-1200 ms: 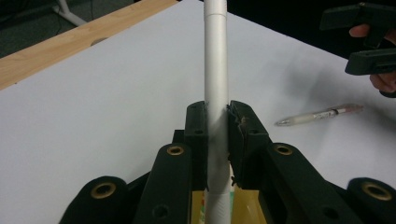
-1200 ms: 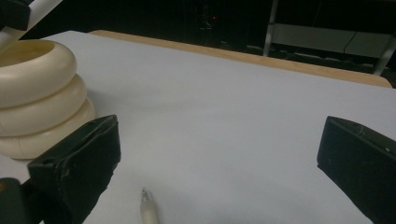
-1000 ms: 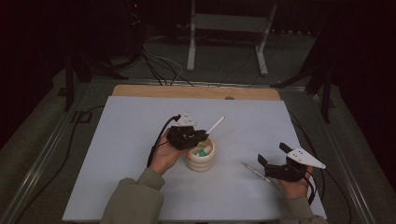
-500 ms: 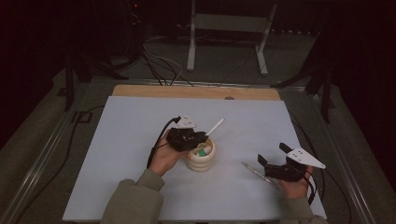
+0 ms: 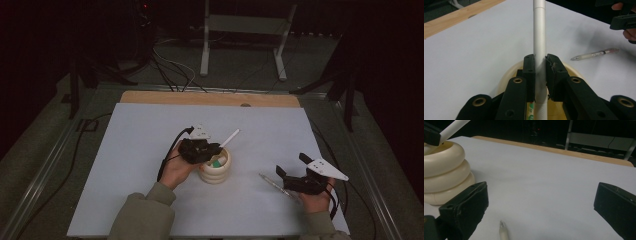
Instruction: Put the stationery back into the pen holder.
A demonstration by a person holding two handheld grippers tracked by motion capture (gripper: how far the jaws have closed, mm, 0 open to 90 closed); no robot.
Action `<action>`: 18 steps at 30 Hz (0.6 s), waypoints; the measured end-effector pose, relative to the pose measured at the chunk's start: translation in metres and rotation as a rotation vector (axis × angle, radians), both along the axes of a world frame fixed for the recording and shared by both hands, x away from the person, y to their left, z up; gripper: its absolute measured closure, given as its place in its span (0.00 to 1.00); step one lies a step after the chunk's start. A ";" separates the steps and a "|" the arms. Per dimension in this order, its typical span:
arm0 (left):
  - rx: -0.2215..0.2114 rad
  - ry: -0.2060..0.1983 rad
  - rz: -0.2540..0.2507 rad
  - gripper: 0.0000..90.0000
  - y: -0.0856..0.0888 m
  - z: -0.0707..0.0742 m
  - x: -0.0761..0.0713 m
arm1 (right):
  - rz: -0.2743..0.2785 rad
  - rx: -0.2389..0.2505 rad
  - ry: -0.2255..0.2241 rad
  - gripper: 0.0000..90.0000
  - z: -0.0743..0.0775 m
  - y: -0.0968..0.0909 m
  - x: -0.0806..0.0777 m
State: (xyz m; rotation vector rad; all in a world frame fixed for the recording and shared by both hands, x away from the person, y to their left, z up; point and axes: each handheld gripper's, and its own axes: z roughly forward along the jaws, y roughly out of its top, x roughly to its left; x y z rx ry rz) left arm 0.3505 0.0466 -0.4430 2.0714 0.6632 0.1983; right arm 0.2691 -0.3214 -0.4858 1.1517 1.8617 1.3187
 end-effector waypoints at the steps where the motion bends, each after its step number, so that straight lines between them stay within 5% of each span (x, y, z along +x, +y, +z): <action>1: 0.000 0.000 0.000 0.88 0.000 0.000 0.000 | 0.000 0.000 0.000 0.00 0.000 0.000 0.000; 18: 0.046 0.010 0.006 0.87 -0.002 -0.008 -0.002 | -0.001 -0.001 0.001 0.00 0.000 0.000 0.000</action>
